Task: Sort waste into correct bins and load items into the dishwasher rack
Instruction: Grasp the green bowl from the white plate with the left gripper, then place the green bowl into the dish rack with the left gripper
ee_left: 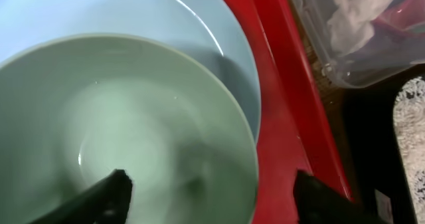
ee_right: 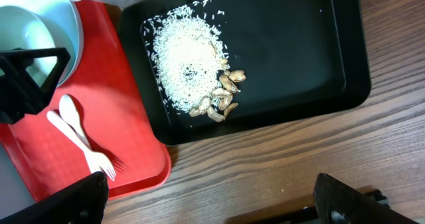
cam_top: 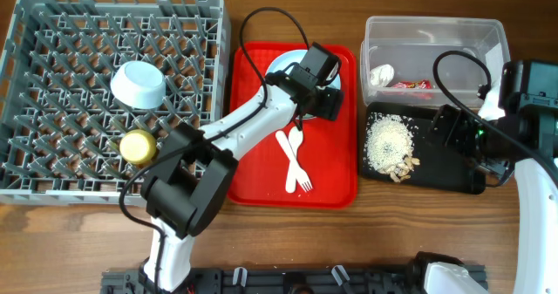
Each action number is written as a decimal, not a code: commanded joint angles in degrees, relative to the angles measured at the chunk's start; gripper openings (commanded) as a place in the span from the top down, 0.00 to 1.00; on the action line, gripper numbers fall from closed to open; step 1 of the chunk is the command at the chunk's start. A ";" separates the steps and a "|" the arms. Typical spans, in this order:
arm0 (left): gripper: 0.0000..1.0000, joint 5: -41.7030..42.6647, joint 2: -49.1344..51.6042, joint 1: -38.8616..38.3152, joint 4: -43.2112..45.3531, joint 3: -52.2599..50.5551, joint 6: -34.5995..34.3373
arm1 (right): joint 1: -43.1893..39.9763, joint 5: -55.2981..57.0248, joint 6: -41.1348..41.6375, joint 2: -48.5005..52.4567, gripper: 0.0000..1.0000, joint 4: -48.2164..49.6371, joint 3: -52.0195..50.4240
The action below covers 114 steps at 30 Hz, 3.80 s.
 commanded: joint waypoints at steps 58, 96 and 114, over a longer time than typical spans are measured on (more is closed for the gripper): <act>0.96 75.38 -5.40 57.86 -3.82 0.42 0.17 | -0.22 -0.48 -1.16 -0.24 0.00 0.00 0.17; 0.96 72.41 -5.27 57.13 2.84 -0.66 -1.29 | -0.22 -0.48 -1.01 -0.24 0.00 0.09 0.17; 0.96 74.95 -2.97 56.89 2.40 -0.68 0.24 | -0.22 -0.48 -1.01 -0.24 0.00 -0.04 0.17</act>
